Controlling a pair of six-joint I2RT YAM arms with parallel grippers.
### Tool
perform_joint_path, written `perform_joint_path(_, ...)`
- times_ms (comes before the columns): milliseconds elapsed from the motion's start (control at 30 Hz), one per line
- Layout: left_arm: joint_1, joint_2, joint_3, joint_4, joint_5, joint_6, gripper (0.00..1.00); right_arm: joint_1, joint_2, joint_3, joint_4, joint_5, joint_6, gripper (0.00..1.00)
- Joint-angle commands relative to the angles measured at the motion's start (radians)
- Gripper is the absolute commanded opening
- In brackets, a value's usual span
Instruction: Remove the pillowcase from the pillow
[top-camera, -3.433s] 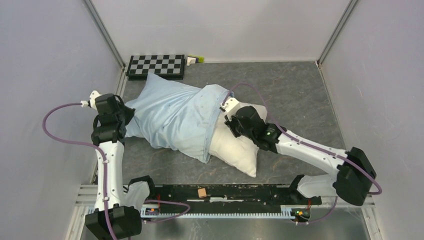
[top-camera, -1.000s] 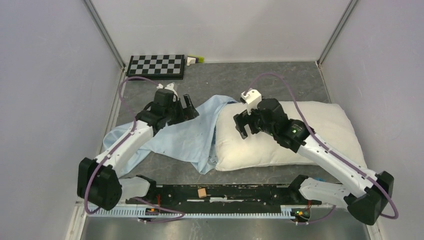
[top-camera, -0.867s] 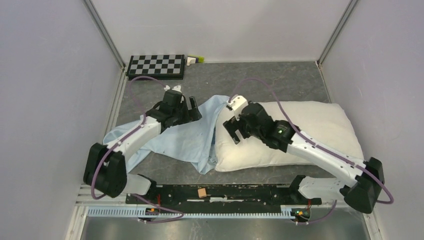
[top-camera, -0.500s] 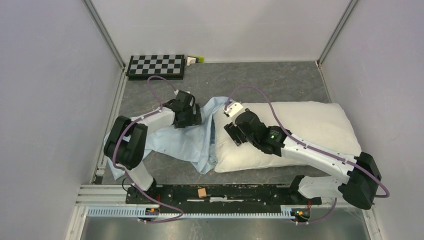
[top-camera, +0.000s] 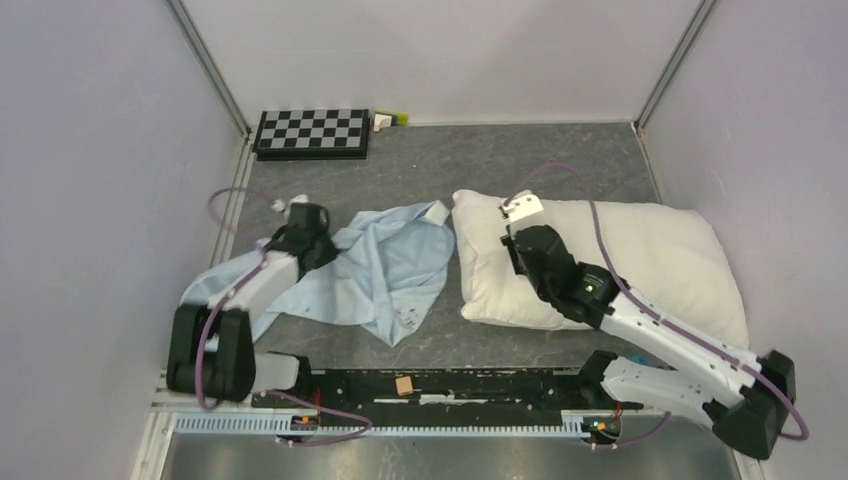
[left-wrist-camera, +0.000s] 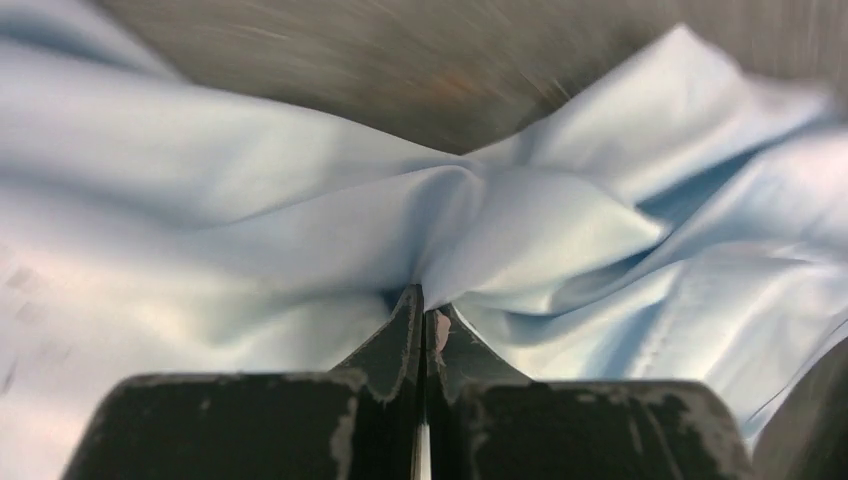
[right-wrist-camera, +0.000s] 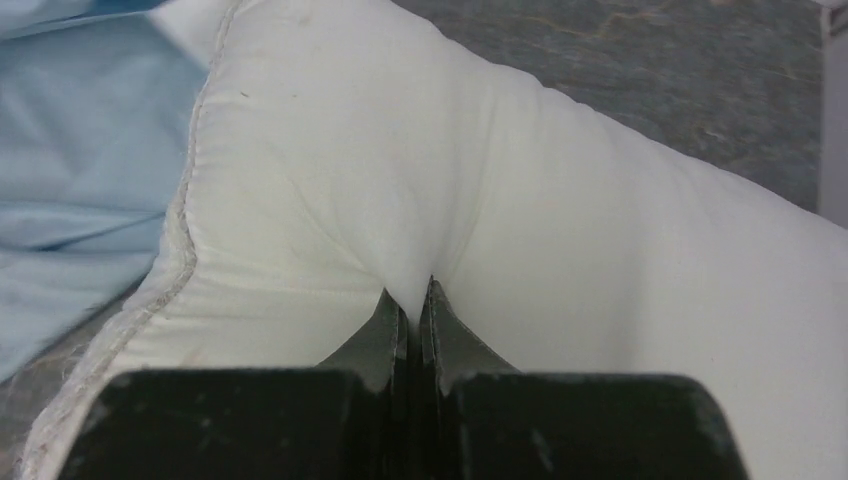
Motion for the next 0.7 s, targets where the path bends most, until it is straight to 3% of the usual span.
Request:
perform_joint_path(0, 0.147, -0.304, -0.109, 0.049, -0.139, -0.16, 0.02, -0.119, -0.171, -0.028, 0.023, 0.179, 0.021, 0.0)
perform_joint_path(100, 0.149, -0.45, -0.144, 0.011, -0.248, -0.259, 0.02, -0.152, -0.224, -0.008, 0.083, 0.157, 0.008, 0.0)
perform_joint_path(233, 0.148, -0.479, -0.096, 0.075, -0.167, -0.272, 0.02, -0.16, -0.122, 0.13, 0.093, 0.1, -0.022, 0.0)
perform_joint_path(467, 0.147, -0.116, 0.509, -0.184, -0.045, -0.155, 0.02, -0.204, 0.147, 0.534, 0.092, 0.008, -0.077, 0.0)
perform_joint_path(667, 0.146, 0.002, 0.848, -0.222, 0.065, -0.116, 0.03, -0.226, 0.412, 1.017, -0.044, -0.083, -0.114, 0.01)
